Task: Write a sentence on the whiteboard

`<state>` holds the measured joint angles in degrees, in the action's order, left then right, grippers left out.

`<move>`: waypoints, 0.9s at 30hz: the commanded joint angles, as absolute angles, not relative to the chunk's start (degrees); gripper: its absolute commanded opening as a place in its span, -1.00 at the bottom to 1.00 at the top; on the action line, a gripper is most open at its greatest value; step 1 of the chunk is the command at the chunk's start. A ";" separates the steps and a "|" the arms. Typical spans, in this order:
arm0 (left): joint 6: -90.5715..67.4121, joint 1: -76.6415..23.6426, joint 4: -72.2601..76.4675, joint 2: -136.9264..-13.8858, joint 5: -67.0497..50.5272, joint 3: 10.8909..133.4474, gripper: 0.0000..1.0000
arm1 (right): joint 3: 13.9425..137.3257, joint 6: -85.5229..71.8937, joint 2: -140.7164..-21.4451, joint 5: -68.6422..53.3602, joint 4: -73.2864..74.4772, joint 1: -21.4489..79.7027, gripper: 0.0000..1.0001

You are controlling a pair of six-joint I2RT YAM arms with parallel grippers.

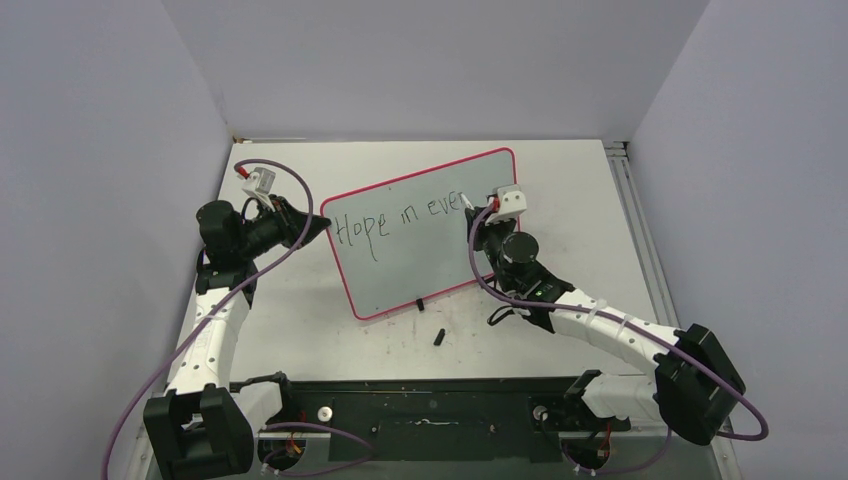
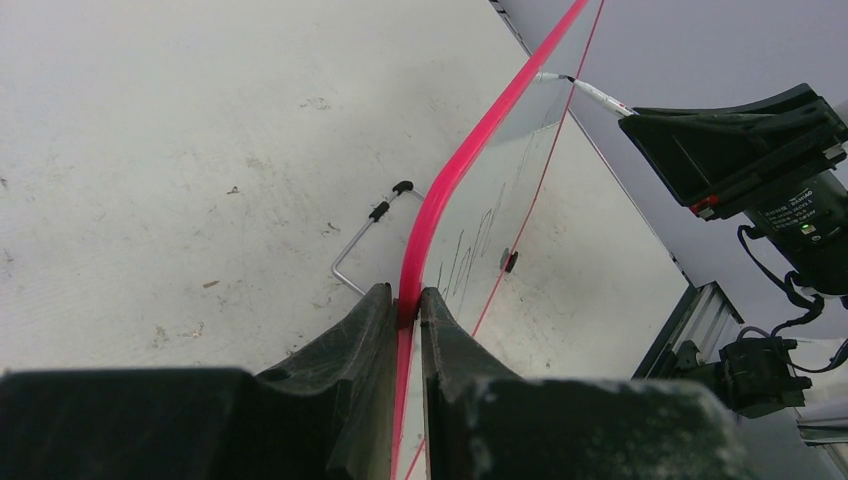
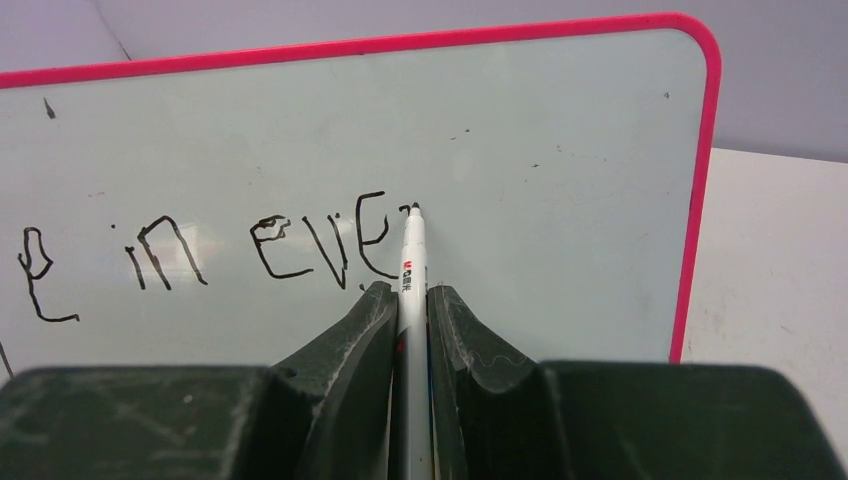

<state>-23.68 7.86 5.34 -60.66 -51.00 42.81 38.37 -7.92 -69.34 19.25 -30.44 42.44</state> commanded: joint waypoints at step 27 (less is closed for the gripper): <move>-22.15 6.77 3.42 -60.26 -51.68 44.37 -0.94 | 37.86 -9.20 -68.40 20.70 -32.11 41.19 -0.89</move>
<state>-23.09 7.60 5.34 -60.64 -50.96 42.81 38.41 -8.34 -69.87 19.77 -30.37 41.58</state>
